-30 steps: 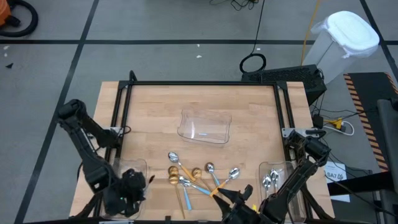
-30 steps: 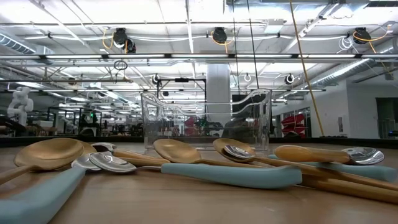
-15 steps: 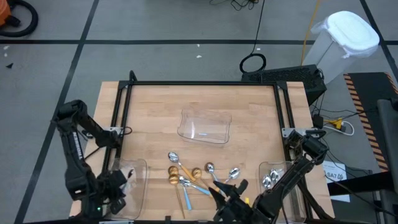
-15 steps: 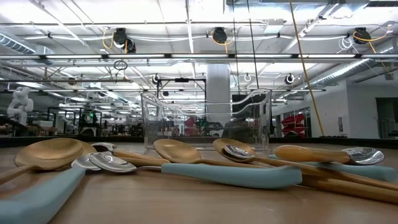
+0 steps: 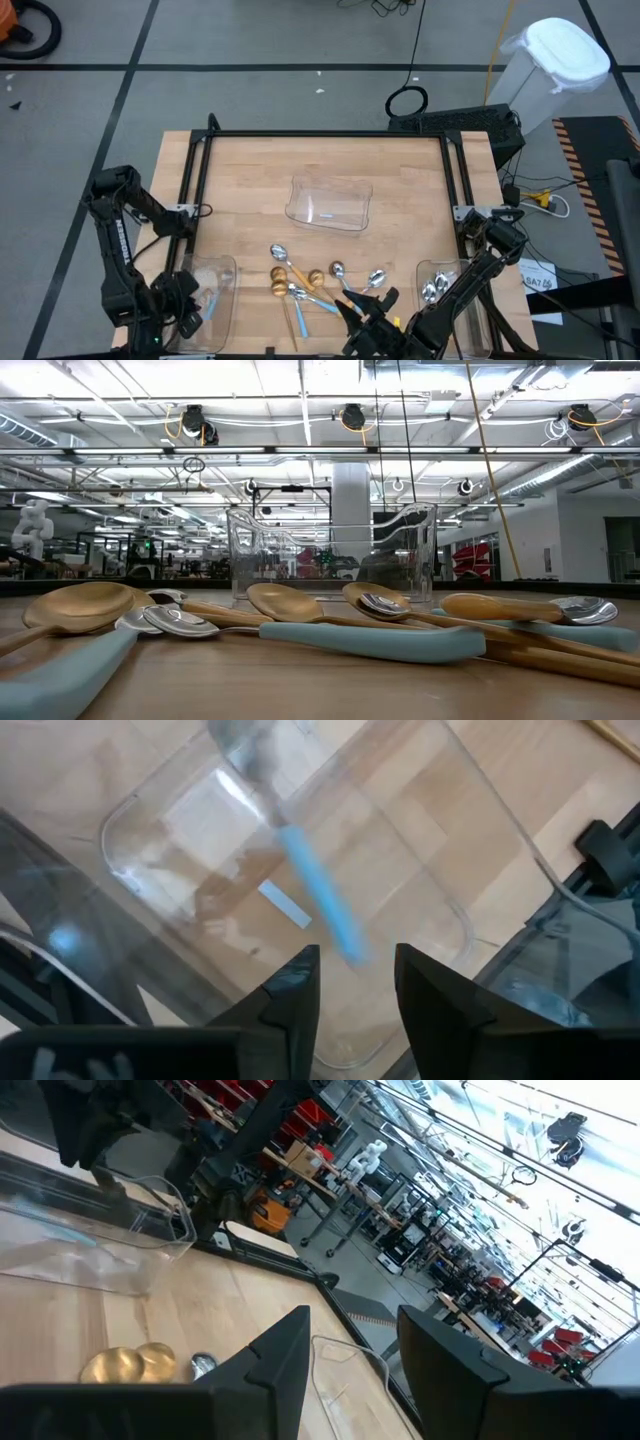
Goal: Sort silverware by color (type)
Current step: Put the blue spoon into the bottom left transparent bin
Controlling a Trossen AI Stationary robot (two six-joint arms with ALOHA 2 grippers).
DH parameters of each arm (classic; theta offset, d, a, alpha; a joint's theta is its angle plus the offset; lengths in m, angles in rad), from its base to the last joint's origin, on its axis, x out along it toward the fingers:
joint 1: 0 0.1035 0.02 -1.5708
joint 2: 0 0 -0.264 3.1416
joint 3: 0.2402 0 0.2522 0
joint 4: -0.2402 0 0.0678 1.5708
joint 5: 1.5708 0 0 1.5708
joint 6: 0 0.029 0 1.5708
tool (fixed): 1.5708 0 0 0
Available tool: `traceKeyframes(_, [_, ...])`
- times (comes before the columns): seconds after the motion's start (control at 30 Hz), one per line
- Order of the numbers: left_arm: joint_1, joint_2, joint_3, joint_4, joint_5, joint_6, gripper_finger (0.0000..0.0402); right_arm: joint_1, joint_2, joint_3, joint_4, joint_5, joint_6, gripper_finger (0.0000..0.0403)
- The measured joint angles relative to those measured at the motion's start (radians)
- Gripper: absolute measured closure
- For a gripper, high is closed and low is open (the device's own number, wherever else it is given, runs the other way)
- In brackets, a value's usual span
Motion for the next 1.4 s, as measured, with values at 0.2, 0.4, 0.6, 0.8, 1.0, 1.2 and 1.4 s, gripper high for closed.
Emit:
traceKeyframes(0.2, [0.0,0.002,0.0,0.0,-0.001,-0.004,0.0265,0.007,0.0,0.0,0.0,0.001,0.002,0.0255])
traceKeyframes(0.4, [0.017,0.002,0.0,0.0,-0.036,0.032,0.0264,0.012,0.0,0.0,0.0,0.001,-0.006,0.0255])
traceKeyframes(0.6, [0.063,0.002,0.0,-0.001,-0.155,0.144,0.0264,0.012,0.0,0.0,0.0,0.001,-0.012,0.0255])
traceKeyframes(0.8, [0.141,0.002,0.0,0.0,-0.273,0.306,0.0264,0.018,0.0,0.0,0.0,0.001,-0.007,0.0255])
traceKeyframes(1.0, [0.236,0.002,0.0,0.0,-0.331,0.476,0.0263,0.018,0.001,0.0,0.0,-0.002,-0.003,0.0255])
traceKeyframes(1.2, [0.327,0.002,0.0,0.028,-0.392,0.607,0.0263,0.023,0.001,0.0,0.0,-0.002,-0.007,0.0255])
traceKeyframes(1.4, [0.396,0.002,0.0,0.128,-0.423,0.776,0.0263,0.029,0.001,0.0,0.0,-0.002,-0.043,0.0255])
